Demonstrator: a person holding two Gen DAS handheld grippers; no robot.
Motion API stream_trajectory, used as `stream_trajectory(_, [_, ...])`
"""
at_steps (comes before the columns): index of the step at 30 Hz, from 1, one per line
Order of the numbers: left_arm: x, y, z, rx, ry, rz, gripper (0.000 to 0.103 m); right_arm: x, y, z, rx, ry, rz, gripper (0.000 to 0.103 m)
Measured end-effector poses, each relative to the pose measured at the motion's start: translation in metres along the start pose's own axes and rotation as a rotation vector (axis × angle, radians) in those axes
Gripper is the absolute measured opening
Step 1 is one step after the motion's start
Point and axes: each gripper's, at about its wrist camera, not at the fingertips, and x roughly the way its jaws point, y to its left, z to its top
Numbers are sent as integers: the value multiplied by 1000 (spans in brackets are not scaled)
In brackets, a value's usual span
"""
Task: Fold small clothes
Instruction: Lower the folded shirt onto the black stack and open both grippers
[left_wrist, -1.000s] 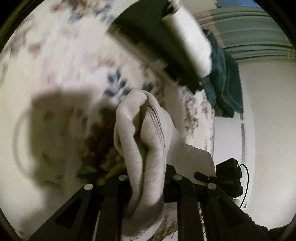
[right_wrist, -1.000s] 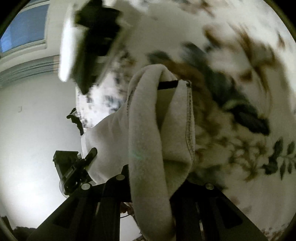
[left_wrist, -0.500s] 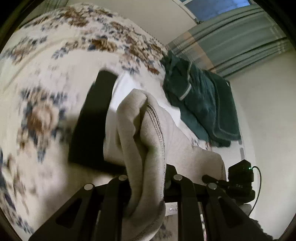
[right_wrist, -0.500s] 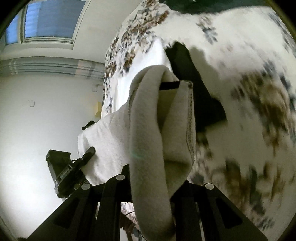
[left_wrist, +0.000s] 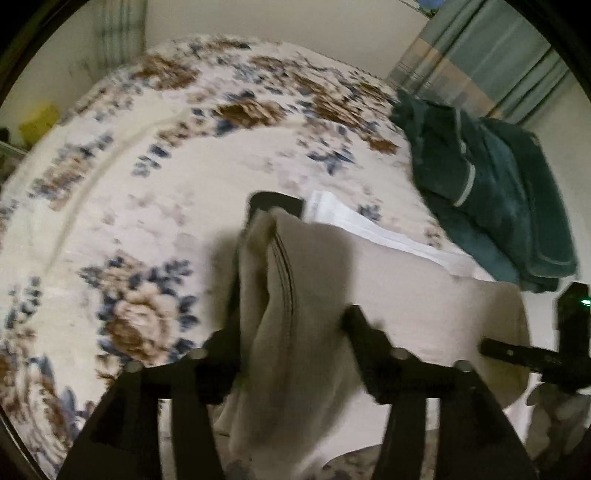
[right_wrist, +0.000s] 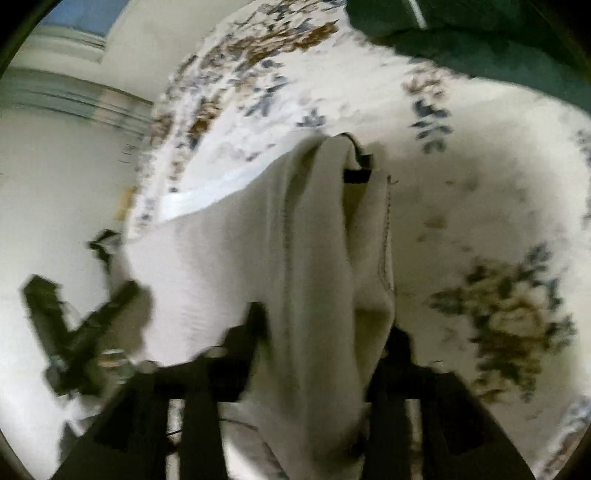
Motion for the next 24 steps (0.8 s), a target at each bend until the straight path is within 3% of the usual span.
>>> stream_trajectory(1, [-2, -2, -1, 9, -10, 20, 89, -2, 4, -3, -20, -15, -67, 60])
stream_trajectory(2, [-6, -5, -5, 22, -17, 49, 98, -5, 7, -9, -37, -32, -145, 65])
stream_trajectory(3, [-7, -7, -7, 27, -21, 63, 102, -6, 10, -11, -47, -41, -195, 74])
stream_trajectory(7, [-21, -20, -22, 69, -52, 167, 102, -19, 19, -37, -84, -92, -369, 102])
stream_trajectory(9, [-30, -28, -31, 92, -71, 200, 103, -28, 26, -53, -100, -121, -449, 102])
stream_trajectory(14, [-62, -45, -56, 126, -86, 255, 103, -65, 47, -97, -116, -198, -526, 102])
stream_trajectory(24, [-183, -79, -106, 157, -186, 250, 103, -192, 101, -193, -128, -373, -586, 103])
